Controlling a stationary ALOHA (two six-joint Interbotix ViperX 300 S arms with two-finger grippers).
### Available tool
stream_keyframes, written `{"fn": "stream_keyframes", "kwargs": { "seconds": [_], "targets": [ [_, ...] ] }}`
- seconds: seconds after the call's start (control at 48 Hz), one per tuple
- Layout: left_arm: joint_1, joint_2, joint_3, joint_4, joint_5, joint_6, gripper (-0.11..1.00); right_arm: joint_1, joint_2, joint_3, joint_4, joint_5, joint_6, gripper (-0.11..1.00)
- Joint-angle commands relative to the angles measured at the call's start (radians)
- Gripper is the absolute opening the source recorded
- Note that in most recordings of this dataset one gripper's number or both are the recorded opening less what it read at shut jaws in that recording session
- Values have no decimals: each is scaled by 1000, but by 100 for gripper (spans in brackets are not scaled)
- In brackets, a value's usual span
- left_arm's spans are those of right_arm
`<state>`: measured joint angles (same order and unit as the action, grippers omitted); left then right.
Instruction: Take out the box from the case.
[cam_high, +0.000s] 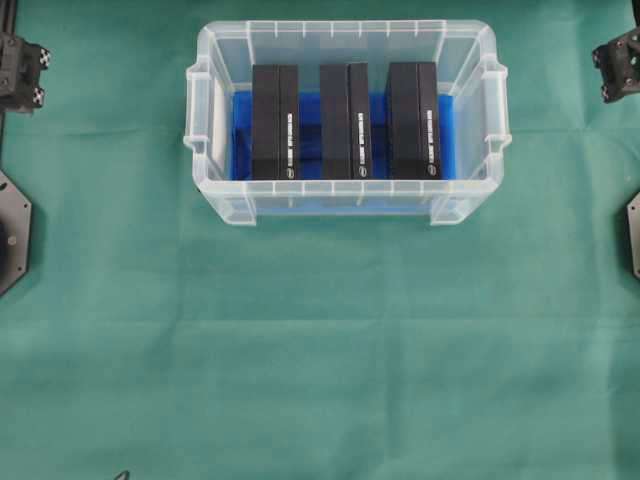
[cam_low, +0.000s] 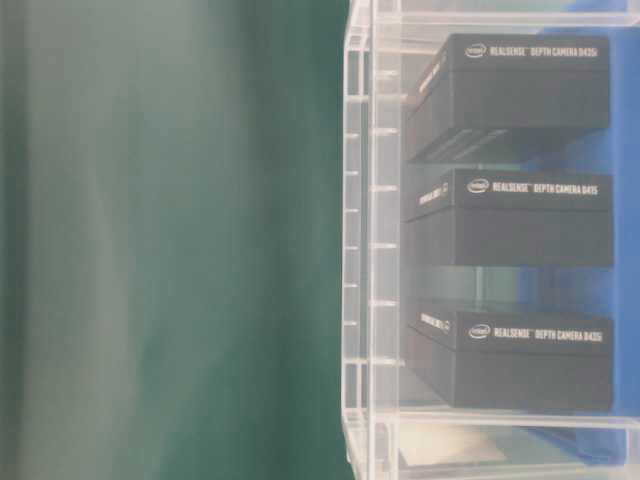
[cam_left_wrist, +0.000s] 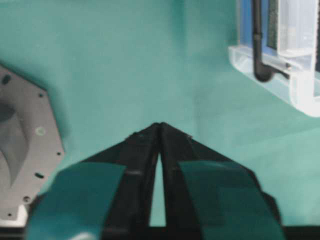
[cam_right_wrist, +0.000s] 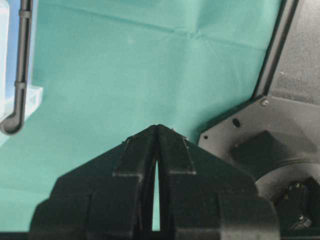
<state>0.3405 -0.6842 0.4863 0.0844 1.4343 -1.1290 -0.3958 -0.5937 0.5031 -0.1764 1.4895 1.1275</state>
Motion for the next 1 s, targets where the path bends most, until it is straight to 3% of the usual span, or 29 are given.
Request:
{"fn": "stream_keyframes", "kwargs": {
  "seconds": [0.0, 0.104, 0.25, 0.333, 0.583, 0.896, 0.979],
  "targets": [
    [3, -2, -23, -2, 0, -6, 13, -2, -2, -14, -2, -5, 2, -1],
    [3, -2, -23, -3, 0, -6, 33, -2, -3, -11, 6, -6, 2, -1],
    [3, 0, -23, -5, 0, -9, 77, -2, -6, 3, 8, -17, -2, -1],
    [3, -2, -23, -5, 2, -12, 93, -2, -9, 17, 9, -32, -2, -1],
    [3, -8, -18, -5, 2, -21, 93, -2, -9, 38, 40, -75, -3, -1],
    [3, -8, -18, -5, 2, -21, 93, -2, -9, 38, 40, -81, 2, 0],
    [3, -9, -18, -5, 5, -21, 93, -2, -9, 40, 40, -80, 6, 14]
  ]
}}
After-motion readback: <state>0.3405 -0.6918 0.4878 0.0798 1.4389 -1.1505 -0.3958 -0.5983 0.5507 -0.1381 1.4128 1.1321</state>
